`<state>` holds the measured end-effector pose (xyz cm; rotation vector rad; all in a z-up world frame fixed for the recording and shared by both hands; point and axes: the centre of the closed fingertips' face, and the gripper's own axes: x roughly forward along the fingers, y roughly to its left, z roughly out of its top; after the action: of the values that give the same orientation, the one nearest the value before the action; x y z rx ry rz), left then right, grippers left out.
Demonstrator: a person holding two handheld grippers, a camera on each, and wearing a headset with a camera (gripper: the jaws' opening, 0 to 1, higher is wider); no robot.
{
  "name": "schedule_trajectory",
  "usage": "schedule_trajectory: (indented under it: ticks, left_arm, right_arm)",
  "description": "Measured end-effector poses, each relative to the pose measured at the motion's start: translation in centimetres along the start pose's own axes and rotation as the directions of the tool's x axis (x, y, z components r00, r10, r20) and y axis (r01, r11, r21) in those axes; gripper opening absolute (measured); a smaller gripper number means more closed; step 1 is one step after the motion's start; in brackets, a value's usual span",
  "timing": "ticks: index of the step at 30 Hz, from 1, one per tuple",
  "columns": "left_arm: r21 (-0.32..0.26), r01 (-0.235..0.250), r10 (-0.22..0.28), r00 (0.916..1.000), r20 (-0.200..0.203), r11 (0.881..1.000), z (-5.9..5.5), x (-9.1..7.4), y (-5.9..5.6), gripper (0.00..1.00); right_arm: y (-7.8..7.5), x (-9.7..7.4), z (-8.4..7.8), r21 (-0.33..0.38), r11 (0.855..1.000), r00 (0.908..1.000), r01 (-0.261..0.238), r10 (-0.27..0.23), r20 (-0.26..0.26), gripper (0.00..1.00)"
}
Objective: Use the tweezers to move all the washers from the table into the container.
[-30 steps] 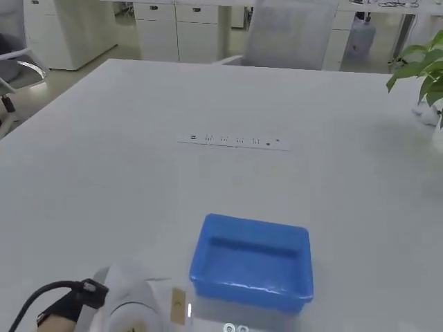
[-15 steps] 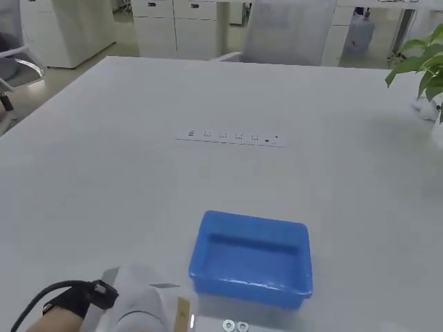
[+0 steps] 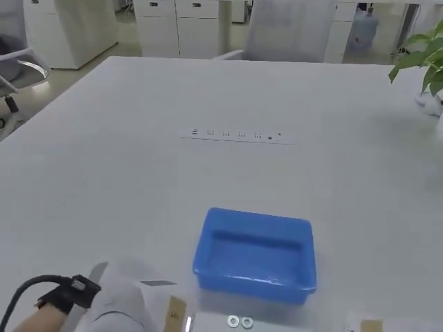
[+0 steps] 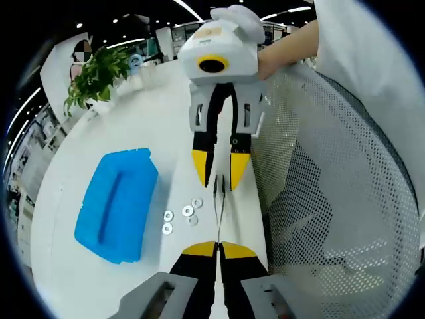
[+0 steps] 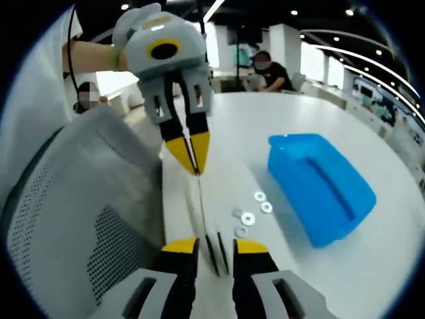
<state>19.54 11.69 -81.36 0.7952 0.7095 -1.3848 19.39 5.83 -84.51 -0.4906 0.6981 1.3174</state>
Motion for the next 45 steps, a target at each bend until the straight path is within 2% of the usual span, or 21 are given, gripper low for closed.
schedule_trajectory:
  ticks: [4, 9, 13, 16, 21, 27, 32, 36, 41, 45]
  left_arm:
    - [0.005, -0.015, 0.014, 0.9993, 0.033, 1.0, 2.2, -1.2, -0.4, 0.0]
    - [0.024, -0.024, 0.022, 0.9959, 0.088, 0.999, 5.4, -1.9, -0.9, 0.0]
    - [0.049, -0.036, 0.031, 0.9954, 0.091, 0.998, 6.7, -2.4, -0.4, 0.0]
    - [0.059, -0.043, 0.038, 0.9947, 0.095, 0.997, 7.6, -2.8, 0.3, 0.0]
    - [0.053, -0.049, 0.045, 0.9967, 0.068, 0.997, 7.7, -3.2, 1.4, 0.0]
    - [0.047, -0.039, 0.036, 0.9982, 0.048, 0.998, 7.7, -3.0, 2.2, 0.0]
    - [0.045, -0.025, 0.023, 0.999, 0.038, 0.999, 8.0, -2.7, 2.5, 0.0]
    - [0.075, -0.011, 0.009, 0.9998, 0.019, 0.997, 8.1, -2.3, 2.5, 0.0]
    - [0.071, -0.006, 0.006, 1.0, 0.002, 0.997, 7.6, -1.7, 2.9, 0.0]
    - [0.053, 0.01, -0.011, 0.9998, 0.014, 0.999, 7.7, -1.6, 2.9, 0.0]
  right_arm:
    - [0.5, 0.1, -0.2, -0.023, 1.0, 0.9999, -0.01, 0.01, -0.006, 0.14]
    - [0.3, 0.1, 0.3, -0.045, 0.999, 0.9998, -0.019, 0.02, 0.007, 0.08]
    - [0.0, 0.1, 1.0, -0.018, 0.999, 0.9983, -0.033, 0.034, 0.047, 0.07]
    - [-0.7, 0.1, 2.0, -0.01, 1.0, 0.9962, -0.023, 0.024, 0.084, 0.07]
    - [-1.7, 0.3, 2.9, 0.013, 1.0, 0.9924, -0.004, 0.002, 0.123, 0.07]
    - [-1.9, 0.7, 3.2, 0.037, 0.999, 0.9894, -0.01, 0.004, 0.145, 0.08]
    - [-2.1, 0.8, 3.2, 0.04, 0.999, 0.9892, -0.01, 0.004, 0.146, 0.08]
    - [-2.2, 1.1, 3.1, 0.039, 0.999, 0.9896, -0.012, 0.006, 0.144, 0.08]
    - [-2.3, 1.2, 3.2, 0.031, 0.999, 0.991, -0.011, 0.007, 0.133, 0.09]
    - [-2.1, 0.1, 4.9, 0.043, 0.999, 0.9843, -0.015, 0.008, 0.177, 0.16]
